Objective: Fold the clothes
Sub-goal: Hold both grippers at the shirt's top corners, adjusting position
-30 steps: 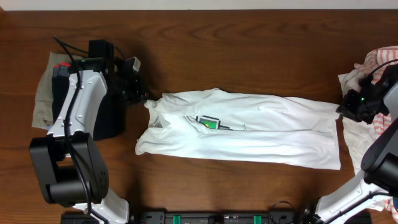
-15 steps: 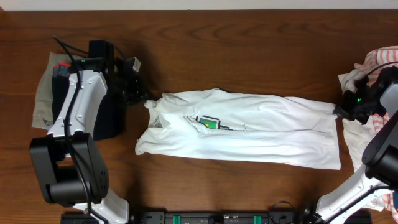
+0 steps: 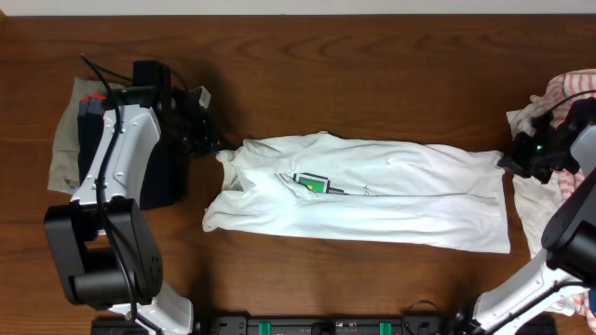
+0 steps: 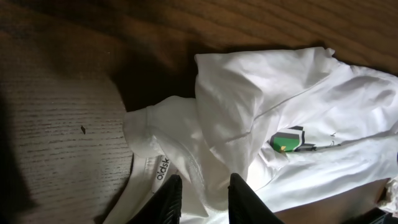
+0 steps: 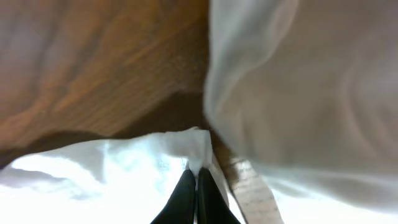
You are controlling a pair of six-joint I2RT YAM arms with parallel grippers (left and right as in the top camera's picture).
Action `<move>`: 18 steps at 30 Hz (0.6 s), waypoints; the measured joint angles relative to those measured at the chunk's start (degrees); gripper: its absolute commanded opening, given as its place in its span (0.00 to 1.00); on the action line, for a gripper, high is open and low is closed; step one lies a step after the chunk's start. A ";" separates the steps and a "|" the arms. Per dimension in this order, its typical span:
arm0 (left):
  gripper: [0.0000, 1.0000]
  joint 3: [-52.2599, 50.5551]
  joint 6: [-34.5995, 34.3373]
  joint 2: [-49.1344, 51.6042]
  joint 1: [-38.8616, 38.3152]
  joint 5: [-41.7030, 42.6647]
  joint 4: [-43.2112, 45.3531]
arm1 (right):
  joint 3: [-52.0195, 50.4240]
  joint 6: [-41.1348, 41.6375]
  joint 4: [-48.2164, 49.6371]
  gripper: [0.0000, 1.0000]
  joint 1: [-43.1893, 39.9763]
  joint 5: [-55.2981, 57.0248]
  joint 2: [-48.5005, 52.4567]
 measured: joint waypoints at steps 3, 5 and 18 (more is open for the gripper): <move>0.28 0.00 0.00 0.00 0.00 -0.02 -0.04 | 0.00 0.00 -0.76 0.01 0.00 -0.26 -2.03; 0.29 0.00 0.00 0.00 0.00 -0.02 -0.11 | 0.00 0.00 -1.46 0.01 0.00 -0.42 -3.15; 0.46 -0.02 0.20 0.00 0.00 -0.02 -0.39 | 0.00 0.02 -2.69 0.01 0.00 -0.52 -3.58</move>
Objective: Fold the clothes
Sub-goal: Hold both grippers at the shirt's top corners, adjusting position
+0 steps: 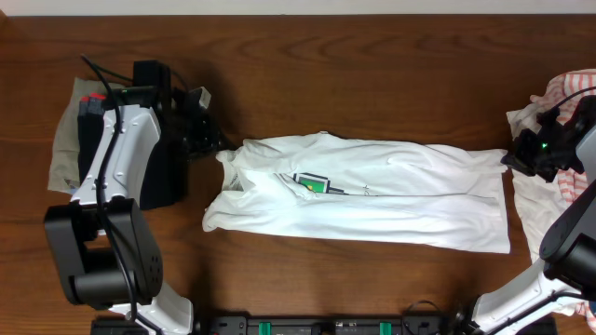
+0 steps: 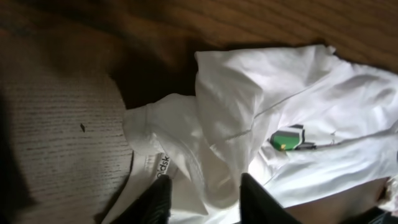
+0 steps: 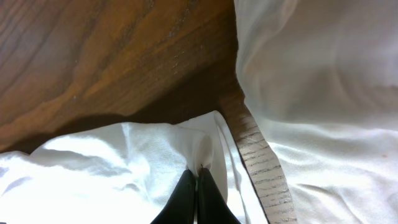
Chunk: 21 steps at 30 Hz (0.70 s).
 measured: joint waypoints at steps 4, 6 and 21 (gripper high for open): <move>0.54 -0.22 -0.17 0.00 0.00 0.00 0.28 | 0.00 0.00 -0.24 0.01 0.00 -0.02 0.00; 0.54 -0.52 -0.20 0.04 0.00 0.02 0.83 | 0.00 0.00 -0.33 0.01 0.00 -0.02 0.00; 0.54 -1.05 -0.17 4.66 -4.00 0.28 9.60 | 0.00 0.00 -0.72 0.01 0.00 -0.02 0.00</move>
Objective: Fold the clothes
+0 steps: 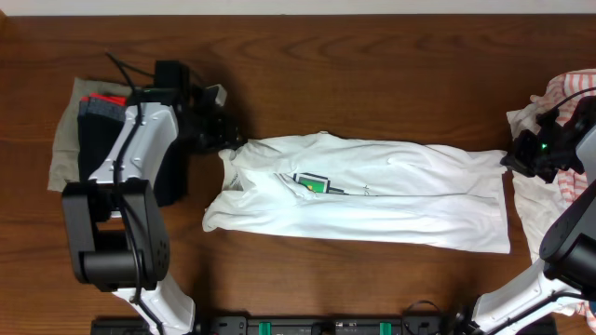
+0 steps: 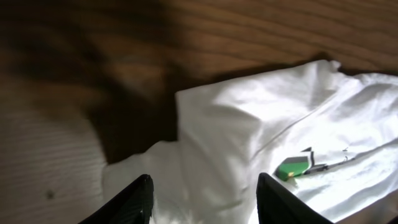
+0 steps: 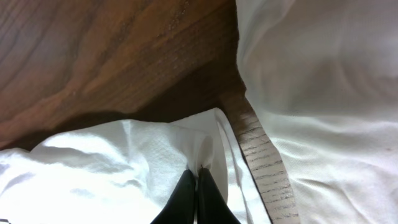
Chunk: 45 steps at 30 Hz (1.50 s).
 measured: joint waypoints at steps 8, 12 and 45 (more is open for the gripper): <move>0.54 0.00 0.00 0.00 -2.38 -1.70 0.26 | 0.00 0.00 0.00 0.01 0.00 0.00 0.00; 0.53 0.00 0.00 0.02 -2.58 -3.98 0.37 | 0.00 -0.02 0.00 0.01 0.00 0.00 0.02; 0.06 -0.92 1.29 -0.72 -4.37 -1.44 -0.48 | 0.00 -0.07 -3.54 0.01 -0.02 -0.63 0.00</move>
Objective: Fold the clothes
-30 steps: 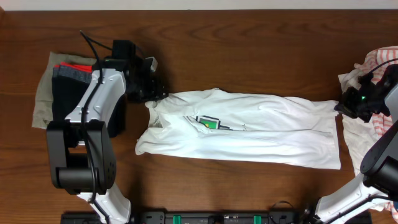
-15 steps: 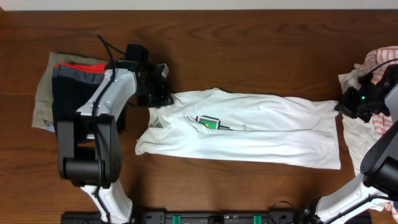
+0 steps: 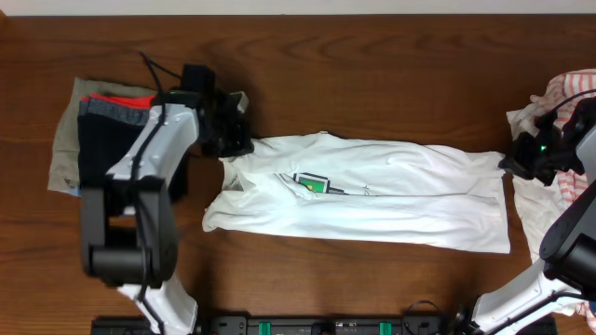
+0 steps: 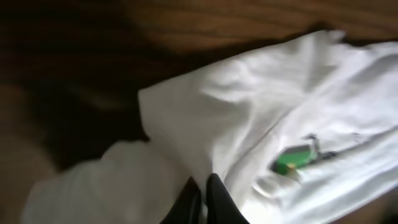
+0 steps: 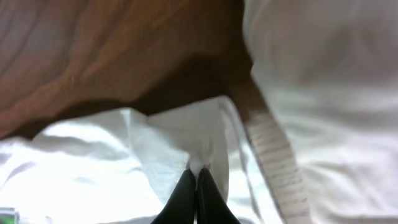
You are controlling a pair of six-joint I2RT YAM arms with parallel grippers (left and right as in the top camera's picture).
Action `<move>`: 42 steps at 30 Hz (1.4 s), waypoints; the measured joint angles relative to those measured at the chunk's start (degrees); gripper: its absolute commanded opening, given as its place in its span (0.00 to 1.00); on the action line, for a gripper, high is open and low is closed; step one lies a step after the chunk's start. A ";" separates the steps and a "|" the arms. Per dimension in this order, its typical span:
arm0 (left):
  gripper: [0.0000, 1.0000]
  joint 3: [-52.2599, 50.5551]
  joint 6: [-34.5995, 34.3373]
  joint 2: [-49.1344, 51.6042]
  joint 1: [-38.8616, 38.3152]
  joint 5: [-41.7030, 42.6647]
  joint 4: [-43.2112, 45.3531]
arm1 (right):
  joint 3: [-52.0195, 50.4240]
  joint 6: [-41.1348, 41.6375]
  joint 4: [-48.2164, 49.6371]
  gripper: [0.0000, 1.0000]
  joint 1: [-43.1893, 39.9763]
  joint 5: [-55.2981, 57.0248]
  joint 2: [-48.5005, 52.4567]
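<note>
A white T-shirt [image 3: 363, 191] with a small green and black print [image 3: 315, 182] lies stretched left to right across the wooden table. My left gripper [image 3: 237, 145] is at its upper left corner, shut on the white fabric [image 4: 186, 134], the black fingers [image 4: 200, 196] pinching a fold. My right gripper [image 3: 514, 160] is at the shirt's upper right corner, shut on the hem [image 5: 205, 134], its fingers [image 5: 198, 193] pressed together on the cloth.
A stack of folded clothes, dark with a red layer [image 3: 107, 126], sits at the left edge. A heap of white and striped clothes [image 3: 559, 121] lies at the right edge. A wood-grain strip [image 5: 273, 162] shows beside the right gripper.
My left gripper was wide open over the shirt's left end; now it is shut on the fabric near the upper left corner. The right gripper still pinches the hem.
My left gripper was at the collar with its jaws slightly apart, then wider, then fully open and shifted toward the upper corner. It is now shut on the cloth there. My right gripper stayed shut on the right hem throughout.
</note>
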 measured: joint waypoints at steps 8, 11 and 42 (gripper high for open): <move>0.06 0.00 -0.07 -10.29 1.62 0.92 -8.57 | 0.00 0.02 -3.65 0.01 -1.18 -0.57 0.00; 0.06 -0.20 -0.11 -10.10 1.60 1.07 -10.58 | 0.00 0.04 -4.68 0.01 -3.10 -0.42 0.02; 0.12 -14.16 0.07 -10.10 1.60 -6.88 -12.17 | 0.00 4.24 -9.42 0.03 -6.45 14.82 0.00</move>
